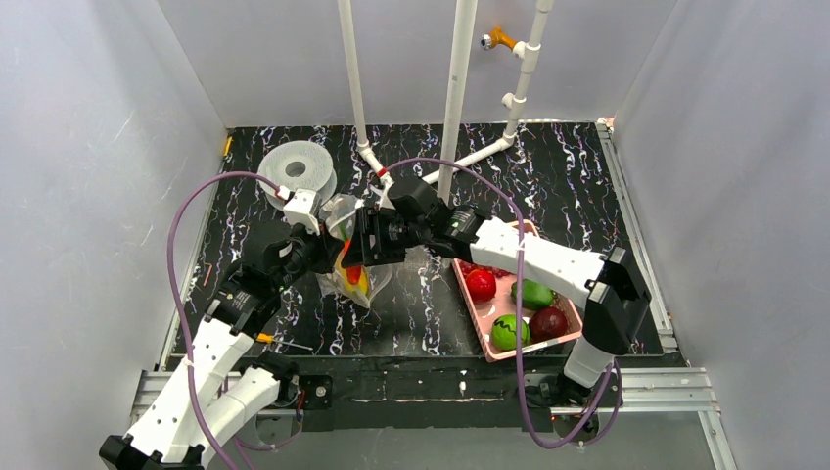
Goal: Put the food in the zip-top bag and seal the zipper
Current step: Place the fake vegetable in the zipper food storage bag.
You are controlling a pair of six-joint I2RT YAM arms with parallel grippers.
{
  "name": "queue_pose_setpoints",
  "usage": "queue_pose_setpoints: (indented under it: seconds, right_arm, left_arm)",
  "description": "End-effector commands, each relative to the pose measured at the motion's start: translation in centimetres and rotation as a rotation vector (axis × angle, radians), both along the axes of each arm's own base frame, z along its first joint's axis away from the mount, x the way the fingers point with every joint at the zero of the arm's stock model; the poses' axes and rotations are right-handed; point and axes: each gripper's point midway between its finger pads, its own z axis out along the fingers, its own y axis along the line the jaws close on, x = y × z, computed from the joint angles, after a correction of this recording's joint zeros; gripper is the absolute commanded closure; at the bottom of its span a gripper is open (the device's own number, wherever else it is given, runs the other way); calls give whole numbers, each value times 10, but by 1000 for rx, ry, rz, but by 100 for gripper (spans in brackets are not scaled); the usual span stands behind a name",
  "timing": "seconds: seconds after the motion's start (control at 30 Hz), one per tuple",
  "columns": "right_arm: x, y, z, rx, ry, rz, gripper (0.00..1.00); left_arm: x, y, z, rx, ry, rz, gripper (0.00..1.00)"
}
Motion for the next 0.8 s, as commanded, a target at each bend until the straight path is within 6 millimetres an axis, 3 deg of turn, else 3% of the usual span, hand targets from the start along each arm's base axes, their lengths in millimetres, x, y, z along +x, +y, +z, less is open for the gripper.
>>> queue_pose_setpoints:
  seconds: [0.0,0.3,0.43,0.67,0.77]
  right_arm:
    - [8,-1,0,-74,-100,19,29]
    - [-4,-28,-14,-159,-164,17,26]
    - [-16,-40,-14,-168,-174,52,30]
    - [-22,-79,5,-167,-306,55,31]
    - [-18,-111,4,-249,-356,-3,29]
  left_arm:
    - [2,-1,4,-4,-18,-7,100]
    - [3,2,3,9,-17,10,100]
    - [4,2,2,10,-14,11,100]
    - [8,6,-7,41,24,44,100]
    - [9,6,-12,52,47,45,100]
